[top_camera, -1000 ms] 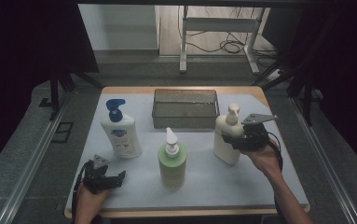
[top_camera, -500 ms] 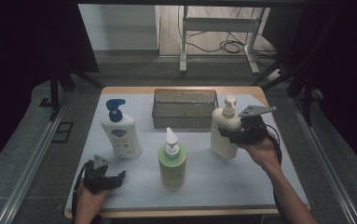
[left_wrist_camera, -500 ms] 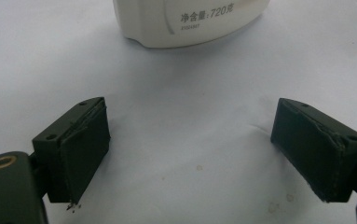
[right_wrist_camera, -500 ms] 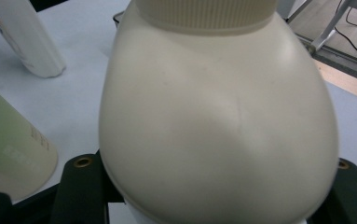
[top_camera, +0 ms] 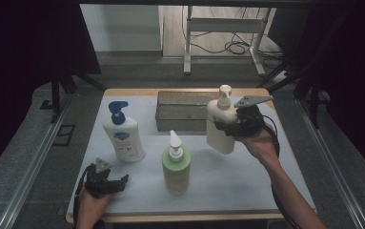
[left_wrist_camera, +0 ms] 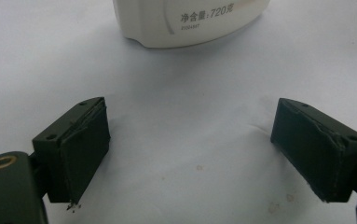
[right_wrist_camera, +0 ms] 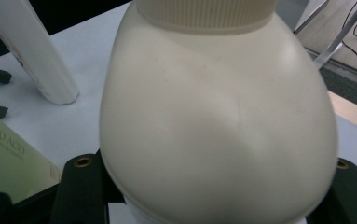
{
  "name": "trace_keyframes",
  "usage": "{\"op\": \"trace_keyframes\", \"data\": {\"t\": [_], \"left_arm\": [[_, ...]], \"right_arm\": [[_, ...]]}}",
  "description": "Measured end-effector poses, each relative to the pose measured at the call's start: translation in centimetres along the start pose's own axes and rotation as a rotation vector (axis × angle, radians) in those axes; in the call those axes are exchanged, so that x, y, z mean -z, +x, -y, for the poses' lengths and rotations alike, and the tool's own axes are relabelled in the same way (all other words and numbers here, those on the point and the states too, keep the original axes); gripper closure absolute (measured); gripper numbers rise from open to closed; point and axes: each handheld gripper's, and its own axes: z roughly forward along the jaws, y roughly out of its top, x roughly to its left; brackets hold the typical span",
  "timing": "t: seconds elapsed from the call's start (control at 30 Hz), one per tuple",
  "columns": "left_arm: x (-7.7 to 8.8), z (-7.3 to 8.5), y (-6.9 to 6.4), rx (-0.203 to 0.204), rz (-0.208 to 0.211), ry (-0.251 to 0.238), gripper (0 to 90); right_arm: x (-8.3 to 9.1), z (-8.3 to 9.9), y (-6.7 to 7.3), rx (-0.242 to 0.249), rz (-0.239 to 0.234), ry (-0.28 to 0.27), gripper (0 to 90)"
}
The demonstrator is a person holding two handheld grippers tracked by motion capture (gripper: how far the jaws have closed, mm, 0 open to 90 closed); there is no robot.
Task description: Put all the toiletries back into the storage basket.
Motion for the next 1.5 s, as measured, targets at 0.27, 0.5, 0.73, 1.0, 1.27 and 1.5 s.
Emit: {"op": "trace_keyframes", "data": {"t": [0.27,0.5,0.73,1.0,1.27,1.5], "left_arm": [[0.0,0.0,0.0,0.002,0.0,-0.002,11.6],[0.0,0.0,0.0,0.001,0.0,-0.003,11.6],[0.0,0.0,0.0,0.002,0.001,-0.002,11.6],[0.0,0.0,0.0,0.001,0.0,-0.001,11.6],[0.0,0.0,0.0,0.002,0.0,-0.001,11.6],[0.0,0.0,0.0,0.002,0.0,-0.001,11.5]], "right_arm": [[-0.8,-1.7,0.3,0.014,-0.002,-0.01,38.7],[-1.5,-2.9,0.4,0.018,-0.002,-0.016,38.8],[-2.5,-4.3,0.6,0.017,-0.007,-0.028,38.8],[-3.5,-5.7,0.7,0.02,-0.002,-0.038,38.8],[-4.6,-7.0,0.9,0.015,0.011,-0.048,38.8],[-5.7,-7.9,1.1,0.02,0.014,-0.056,38.8]]}}
